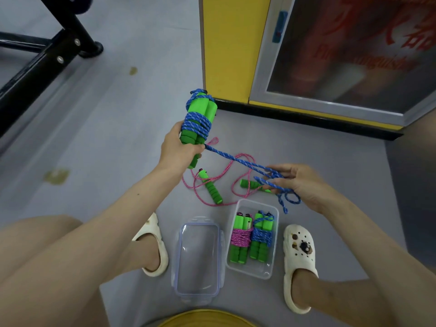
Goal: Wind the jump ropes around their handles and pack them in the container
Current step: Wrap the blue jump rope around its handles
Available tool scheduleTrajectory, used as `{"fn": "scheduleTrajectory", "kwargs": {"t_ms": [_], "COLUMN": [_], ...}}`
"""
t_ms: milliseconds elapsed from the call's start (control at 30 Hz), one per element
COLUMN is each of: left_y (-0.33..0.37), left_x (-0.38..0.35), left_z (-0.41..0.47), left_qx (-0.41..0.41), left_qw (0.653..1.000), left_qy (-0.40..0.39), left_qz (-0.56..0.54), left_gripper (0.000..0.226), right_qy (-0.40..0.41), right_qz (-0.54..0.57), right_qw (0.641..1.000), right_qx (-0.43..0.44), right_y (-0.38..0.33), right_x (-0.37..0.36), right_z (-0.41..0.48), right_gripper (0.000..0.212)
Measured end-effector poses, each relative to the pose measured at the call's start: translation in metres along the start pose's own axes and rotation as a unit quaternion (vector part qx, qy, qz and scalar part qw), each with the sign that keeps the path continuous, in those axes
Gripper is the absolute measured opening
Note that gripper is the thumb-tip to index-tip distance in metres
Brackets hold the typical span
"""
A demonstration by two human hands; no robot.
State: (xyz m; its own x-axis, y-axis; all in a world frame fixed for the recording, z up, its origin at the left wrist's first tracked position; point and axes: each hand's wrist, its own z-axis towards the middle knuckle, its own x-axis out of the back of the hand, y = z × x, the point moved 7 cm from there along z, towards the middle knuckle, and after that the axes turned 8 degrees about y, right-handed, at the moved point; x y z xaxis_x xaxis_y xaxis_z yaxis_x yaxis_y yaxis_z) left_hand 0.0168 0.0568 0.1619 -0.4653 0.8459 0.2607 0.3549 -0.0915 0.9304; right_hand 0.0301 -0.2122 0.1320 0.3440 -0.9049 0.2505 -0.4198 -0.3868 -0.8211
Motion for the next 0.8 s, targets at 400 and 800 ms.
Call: {"fn": "scheduleTrajectory", "kwargs": {"t_ms": [400,800], "left_y": [-0.005,-0.004], "left_x": [0.007,-0.001], "left_z": [0.005,0.003], "left_qx": [0.008,0.004], "left_qw": [0.999,0.999], "left_qy": [0.023,0.021], "left_qz": [0.024,0.048], "left_gripper": [0.056,0.052], "right_qy": [-0.073,-0.133], "right_qz": [0.167,0.347], "right_qw": [0.983,0.927], "right_qx": [0.003,-0.044], "right_y": [-0.003,-0.006], "right_x": [0.001,-0.007], "right_z": [-0.005,-0.009], "right_gripper": [0.017,0.022]}}
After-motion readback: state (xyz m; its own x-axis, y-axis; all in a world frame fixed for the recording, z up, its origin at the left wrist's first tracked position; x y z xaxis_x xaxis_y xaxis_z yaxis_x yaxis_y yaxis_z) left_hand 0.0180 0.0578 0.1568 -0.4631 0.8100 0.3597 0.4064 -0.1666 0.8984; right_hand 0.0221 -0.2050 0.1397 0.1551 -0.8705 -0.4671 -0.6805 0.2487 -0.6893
